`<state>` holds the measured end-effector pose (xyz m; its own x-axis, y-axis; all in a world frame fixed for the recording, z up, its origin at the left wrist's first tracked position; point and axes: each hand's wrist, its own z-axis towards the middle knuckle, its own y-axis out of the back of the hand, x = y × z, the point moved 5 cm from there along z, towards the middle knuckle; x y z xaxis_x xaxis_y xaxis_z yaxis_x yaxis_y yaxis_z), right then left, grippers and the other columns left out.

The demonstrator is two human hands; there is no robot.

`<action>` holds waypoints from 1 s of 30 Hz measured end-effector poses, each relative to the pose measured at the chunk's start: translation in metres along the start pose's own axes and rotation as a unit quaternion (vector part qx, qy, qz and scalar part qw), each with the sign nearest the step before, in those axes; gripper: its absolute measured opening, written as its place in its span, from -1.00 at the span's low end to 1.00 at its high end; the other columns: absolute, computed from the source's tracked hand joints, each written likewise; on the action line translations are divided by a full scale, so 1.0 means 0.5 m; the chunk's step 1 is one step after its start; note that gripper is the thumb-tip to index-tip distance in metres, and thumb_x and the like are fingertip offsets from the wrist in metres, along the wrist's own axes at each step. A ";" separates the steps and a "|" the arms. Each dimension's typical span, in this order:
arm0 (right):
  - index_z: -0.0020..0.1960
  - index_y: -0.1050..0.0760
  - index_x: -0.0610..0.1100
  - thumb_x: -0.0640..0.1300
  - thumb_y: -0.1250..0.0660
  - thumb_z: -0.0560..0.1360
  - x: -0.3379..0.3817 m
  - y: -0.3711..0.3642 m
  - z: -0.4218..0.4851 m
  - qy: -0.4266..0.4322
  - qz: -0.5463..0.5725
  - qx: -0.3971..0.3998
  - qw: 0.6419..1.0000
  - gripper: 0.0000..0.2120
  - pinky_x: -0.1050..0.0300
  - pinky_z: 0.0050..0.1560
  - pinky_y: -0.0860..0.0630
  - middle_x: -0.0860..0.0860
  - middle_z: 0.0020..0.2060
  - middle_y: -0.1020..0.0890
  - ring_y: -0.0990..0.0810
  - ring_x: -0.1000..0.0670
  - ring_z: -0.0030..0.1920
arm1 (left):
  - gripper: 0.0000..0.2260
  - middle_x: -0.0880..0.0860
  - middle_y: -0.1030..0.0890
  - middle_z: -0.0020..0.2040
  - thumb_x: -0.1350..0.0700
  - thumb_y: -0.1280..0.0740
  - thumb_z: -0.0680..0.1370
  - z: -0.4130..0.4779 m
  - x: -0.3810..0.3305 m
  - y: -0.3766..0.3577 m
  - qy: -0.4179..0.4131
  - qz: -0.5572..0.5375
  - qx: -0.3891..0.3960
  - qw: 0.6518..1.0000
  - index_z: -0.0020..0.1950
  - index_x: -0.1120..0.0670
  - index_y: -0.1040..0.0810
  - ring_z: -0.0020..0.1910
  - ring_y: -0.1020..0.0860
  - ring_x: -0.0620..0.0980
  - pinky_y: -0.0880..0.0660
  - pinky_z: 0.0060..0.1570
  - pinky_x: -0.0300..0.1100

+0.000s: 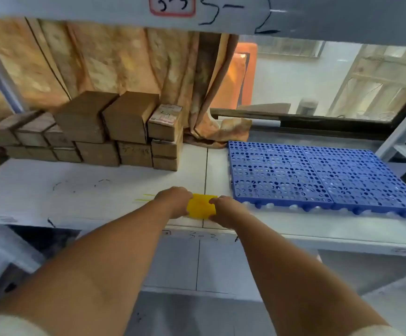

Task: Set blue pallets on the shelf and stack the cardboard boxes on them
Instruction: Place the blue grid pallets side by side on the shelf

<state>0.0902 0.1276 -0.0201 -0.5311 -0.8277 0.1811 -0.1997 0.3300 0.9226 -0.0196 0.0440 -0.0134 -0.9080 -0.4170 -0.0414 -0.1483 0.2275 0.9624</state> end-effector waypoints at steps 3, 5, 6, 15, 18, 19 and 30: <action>0.48 -0.25 -0.08 -0.03 -0.28 0.56 -0.003 -0.007 0.030 0.019 -0.010 0.012 1.000 -0.48 -0.02 0.29 -0.40 -0.13 0.37 -0.40 -0.42 -0.16 0.33 | -0.50 0.08 -0.44 0.36 -0.04 -0.39 0.51 0.019 -0.010 -0.026 0.030 -0.003 0.031 0.999 0.41 0.06 -0.39 0.32 -0.44 0.12 -0.48 0.21 0.06; 0.43 -0.30 -0.08 0.04 -0.36 0.50 -0.004 -0.016 0.047 0.029 -0.010 0.007 1.000 -0.44 -0.05 0.25 -0.45 -0.13 0.32 -0.44 -0.46 -0.17 0.27 | -0.42 0.09 -0.42 0.37 -0.06 -0.44 0.47 0.026 -0.011 -0.040 0.047 -0.019 0.026 0.998 0.42 0.07 -0.35 0.31 -0.44 0.12 -0.47 0.21 0.05; 0.41 -0.32 -0.08 0.08 -0.38 0.47 -0.006 -0.026 0.054 0.032 -0.014 0.008 0.999 -0.42 -0.05 0.23 -0.46 -0.14 0.30 -0.45 -0.47 -0.17 0.25 | -0.39 0.09 -0.40 0.39 -0.06 -0.45 0.45 0.031 -0.007 -0.048 0.051 -0.028 0.020 0.998 0.43 0.07 -0.32 0.33 -0.43 0.12 -0.46 0.22 0.05; 0.53 -0.09 -0.10 0.22 -0.42 0.39 -0.028 -0.033 0.083 0.013 -0.023 0.031 0.999 -0.12 -0.08 0.36 -0.25 -0.16 0.38 -0.36 -0.31 -0.21 0.36 | -0.23 0.09 -0.35 0.45 -0.12 -0.40 0.48 0.054 0.019 -0.074 0.040 -0.046 0.022 0.998 0.55 0.07 -0.09 0.38 -0.37 0.12 -0.40 0.25 0.01; 0.52 -0.08 -0.05 0.21 -0.44 0.37 -0.033 -0.038 0.078 -0.022 0.008 0.034 0.999 -0.11 -0.12 0.38 -0.23 -0.17 0.41 -0.29 -0.25 -0.24 0.39 | -0.23 0.09 -0.36 0.43 -0.16 -0.39 0.48 0.051 0.022 -0.069 0.015 -0.032 0.007 0.999 0.55 0.06 -0.09 0.35 -0.38 0.12 -0.37 0.27 0.02; 0.53 -0.07 -0.02 0.21 -0.45 0.36 -0.036 -0.040 0.075 -0.040 0.024 0.031 0.998 -0.09 -0.13 0.38 -0.24 -0.18 0.40 -0.27 -0.22 -0.24 0.40 | -0.22 0.08 -0.37 0.42 -0.17 -0.37 0.48 0.051 0.023 -0.067 0.006 -0.024 -0.001 1.000 0.55 0.05 -0.07 0.35 -0.37 0.12 -0.34 0.29 0.02; 0.54 0.00 -0.04 -0.03 -0.51 0.38 -0.037 -0.024 0.053 -0.130 0.258 -0.087 0.953 -0.08 -0.08 0.29 -0.39 -0.17 0.40 -0.31 -0.35 -0.20 0.36 | -0.17 0.13 -0.44 0.32 -0.11 -0.39 0.48 0.053 0.045 -0.014 -0.054 -0.148 -0.107 0.982 0.58 0.02 0.05 0.28 -0.34 0.12 -0.40 0.21 -0.04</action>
<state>0.0805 0.1509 -0.0436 -0.7127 -0.4269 0.5566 0.2712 0.5641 0.7799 -0.0495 0.0563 -0.0284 -0.8752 -0.3390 -0.3452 -0.3368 -0.0853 0.9377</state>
